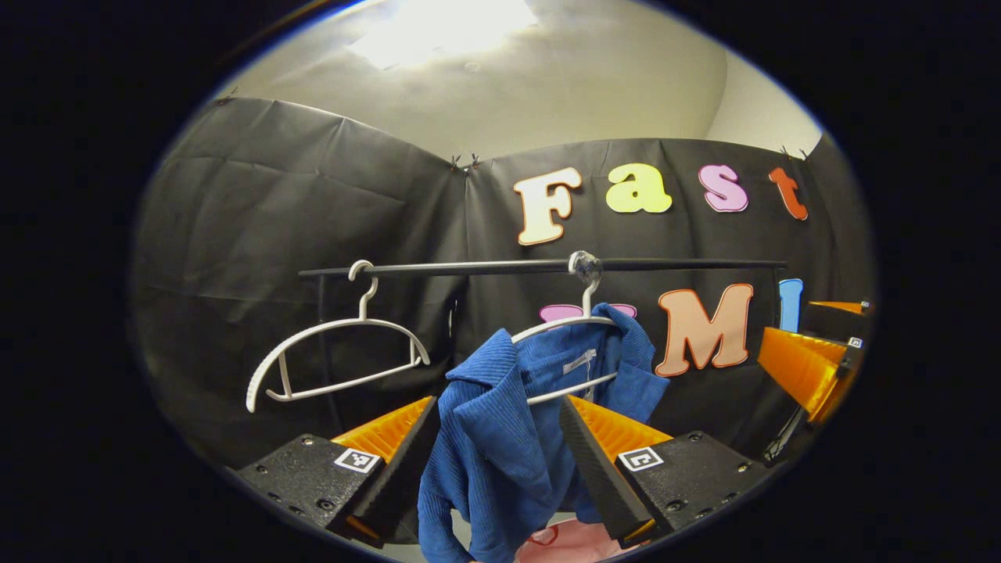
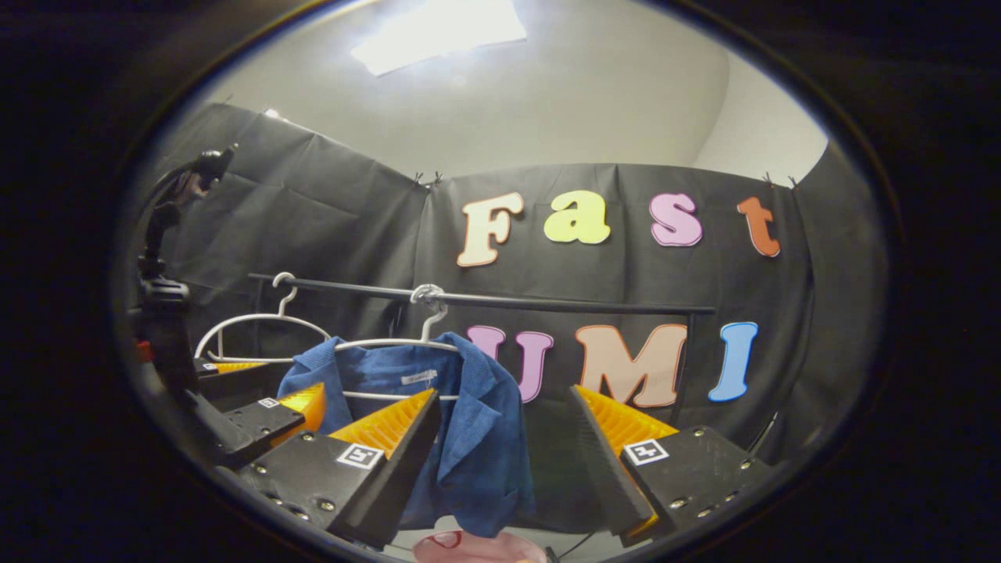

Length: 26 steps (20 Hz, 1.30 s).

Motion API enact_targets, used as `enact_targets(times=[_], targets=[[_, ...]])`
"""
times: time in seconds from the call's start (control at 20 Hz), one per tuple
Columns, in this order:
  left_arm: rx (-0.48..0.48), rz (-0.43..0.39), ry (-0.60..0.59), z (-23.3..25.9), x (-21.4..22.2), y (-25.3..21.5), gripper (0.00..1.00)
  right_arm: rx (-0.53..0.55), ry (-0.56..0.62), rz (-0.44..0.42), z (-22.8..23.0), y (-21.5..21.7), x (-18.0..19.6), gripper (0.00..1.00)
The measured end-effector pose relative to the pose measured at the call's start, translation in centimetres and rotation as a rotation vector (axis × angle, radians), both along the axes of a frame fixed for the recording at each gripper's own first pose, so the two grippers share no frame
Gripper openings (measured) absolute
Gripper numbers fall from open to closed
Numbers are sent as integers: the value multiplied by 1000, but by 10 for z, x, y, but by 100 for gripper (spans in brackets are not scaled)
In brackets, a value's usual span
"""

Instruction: Grasp the clothes on the hanger with both hands and then place them into the laundry hamper below.

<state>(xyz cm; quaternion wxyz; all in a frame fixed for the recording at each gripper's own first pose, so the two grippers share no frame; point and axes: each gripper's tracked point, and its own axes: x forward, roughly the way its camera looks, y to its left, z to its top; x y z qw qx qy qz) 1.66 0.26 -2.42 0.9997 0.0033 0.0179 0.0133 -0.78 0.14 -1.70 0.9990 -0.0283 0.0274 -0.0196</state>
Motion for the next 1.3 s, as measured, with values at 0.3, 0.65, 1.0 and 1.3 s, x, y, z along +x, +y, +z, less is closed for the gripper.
enact_targets(times=[0.3,0.65,1.0,1.3], targets=[[29,129,56,-44,25,6,93,-27,26,-4,-9,-5,7,94],[67,244,88,-73,51,14,95,-41,48,-5,-20,-11,11,94],[166,274,66,-89,63,19,79,-37,51,5,-26,-12,13,94],[182,235,94,-101,61,28,10,-13,72,33,-35,-1,14,94]])
